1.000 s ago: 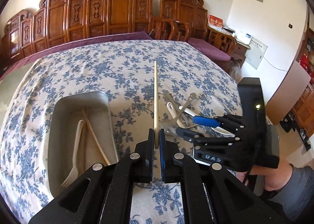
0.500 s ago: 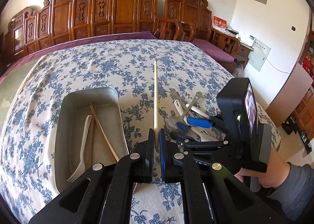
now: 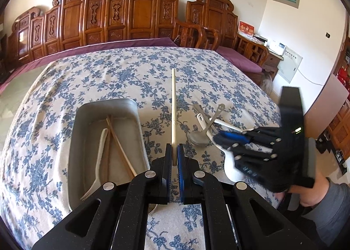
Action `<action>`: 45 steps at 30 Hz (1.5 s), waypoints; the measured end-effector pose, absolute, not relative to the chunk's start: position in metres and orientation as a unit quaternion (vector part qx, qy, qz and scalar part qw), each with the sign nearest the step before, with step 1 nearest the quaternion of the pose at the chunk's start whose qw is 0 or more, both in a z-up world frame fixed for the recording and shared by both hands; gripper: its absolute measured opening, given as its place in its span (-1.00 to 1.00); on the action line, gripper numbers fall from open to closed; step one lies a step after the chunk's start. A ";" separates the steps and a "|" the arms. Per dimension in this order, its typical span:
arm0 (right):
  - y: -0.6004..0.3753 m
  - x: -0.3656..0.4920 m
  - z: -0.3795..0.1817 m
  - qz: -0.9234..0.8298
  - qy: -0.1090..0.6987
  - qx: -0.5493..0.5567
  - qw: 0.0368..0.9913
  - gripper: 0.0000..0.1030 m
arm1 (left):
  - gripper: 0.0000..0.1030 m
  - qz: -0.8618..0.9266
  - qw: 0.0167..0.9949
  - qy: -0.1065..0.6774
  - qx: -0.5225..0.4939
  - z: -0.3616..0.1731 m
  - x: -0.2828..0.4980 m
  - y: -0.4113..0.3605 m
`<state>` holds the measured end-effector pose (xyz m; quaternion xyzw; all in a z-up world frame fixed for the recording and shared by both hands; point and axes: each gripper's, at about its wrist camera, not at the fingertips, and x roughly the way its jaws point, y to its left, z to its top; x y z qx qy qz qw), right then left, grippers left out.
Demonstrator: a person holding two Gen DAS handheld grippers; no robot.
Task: Organize utensils
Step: 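Lift the chopstick with the left gripper toward the tray while the right gripper grasps a metal spoon, then lower the chopstick into the tray and open the left gripper while the right gripper carries the metal spoon over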
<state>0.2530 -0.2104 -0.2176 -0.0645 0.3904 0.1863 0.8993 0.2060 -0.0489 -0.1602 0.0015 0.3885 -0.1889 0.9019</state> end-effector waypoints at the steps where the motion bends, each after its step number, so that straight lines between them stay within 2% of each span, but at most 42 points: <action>1: -0.212 0.253 -0.214 0.188 0.388 -0.059 0.900 -0.78 | -0.93 -0.187 0.903 0.388 0.002 -0.159 0.205 -0.047; 11: -0.228 0.248 -0.165 0.202 0.357 -0.008 0.912 -0.94 | -0.93 -0.151 0.909 0.387 -0.017 -0.153 0.201 -0.007; 27: -0.201 0.237 -0.115 0.228 0.322 -0.020 0.919 -0.94 | -0.93 -0.114 0.892 0.437 -0.017 -0.178 0.213 0.025; 34: -0.177 0.236 -0.104 0.249 0.315 -0.022 0.915 -0.94 | -0.92 -0.116 0.875 0.470 0.000 -0.198 0.215 0.023; 45: -0.142 0.232 -0.099 0.279 0.312 -0.022 0.908 -0.94 | -0.92 -0.120 0.870 0.479 0.002 -0.196 0.209 0.028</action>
